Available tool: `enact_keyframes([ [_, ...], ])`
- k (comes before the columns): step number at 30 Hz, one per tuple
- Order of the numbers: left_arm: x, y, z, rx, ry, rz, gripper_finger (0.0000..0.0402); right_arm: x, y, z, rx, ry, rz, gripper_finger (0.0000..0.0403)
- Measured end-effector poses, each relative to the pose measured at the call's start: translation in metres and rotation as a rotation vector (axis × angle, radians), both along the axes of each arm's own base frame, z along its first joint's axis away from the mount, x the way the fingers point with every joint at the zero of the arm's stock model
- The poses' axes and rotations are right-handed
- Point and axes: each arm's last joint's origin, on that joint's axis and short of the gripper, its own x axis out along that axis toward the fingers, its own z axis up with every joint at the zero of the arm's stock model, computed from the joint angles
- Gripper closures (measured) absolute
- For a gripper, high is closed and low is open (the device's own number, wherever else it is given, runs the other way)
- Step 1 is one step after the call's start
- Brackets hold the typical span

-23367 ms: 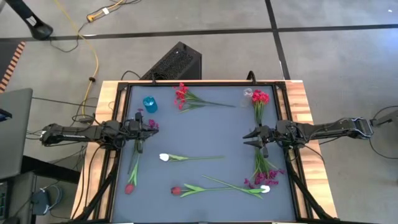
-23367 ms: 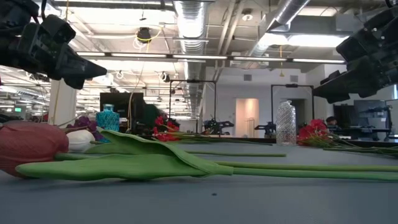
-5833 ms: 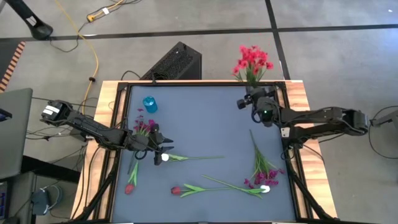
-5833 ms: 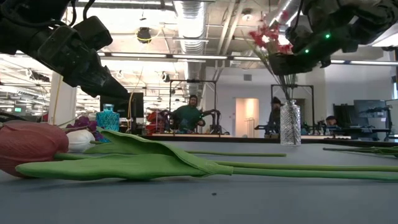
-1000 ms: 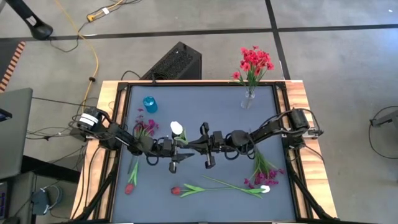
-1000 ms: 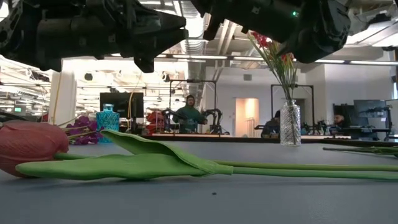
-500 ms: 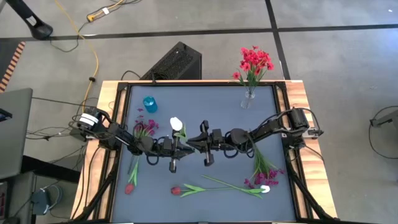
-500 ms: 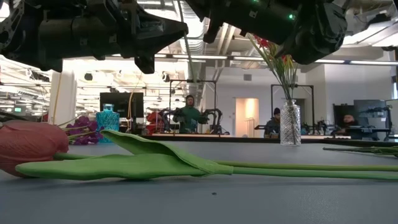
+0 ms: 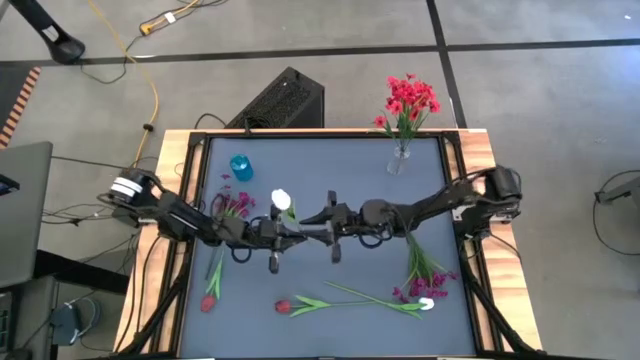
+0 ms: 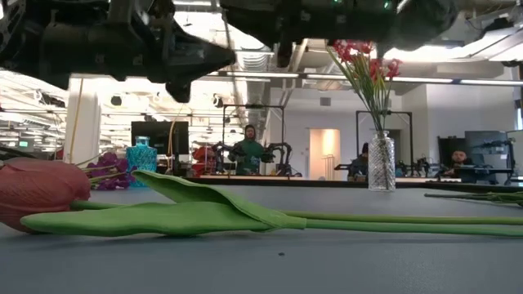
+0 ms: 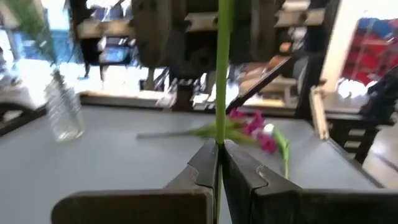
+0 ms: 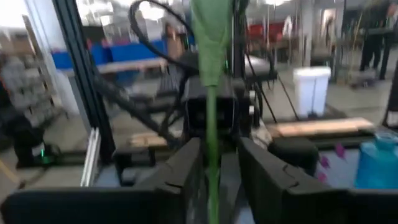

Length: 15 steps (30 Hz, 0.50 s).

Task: Sort flowers into vase by color
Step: Put the top white tulip into the transparent vase

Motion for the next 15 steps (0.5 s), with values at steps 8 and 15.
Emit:
enact_keyframes([
  [8, -0.011, 0.008, 0.008, -0.015, 0.155, 0.034, 0.0401, -0.007, -0.001, 0.007, -0.082, 0.079, -0.001, 0.0191],
  [15, -0.01, 0.008, 0.007, -0.017, 0.16, 0.034, 0.0401, 0.013, -0.007, -0.007, -0.085, 0.108, -0.038, 0.0189],
])
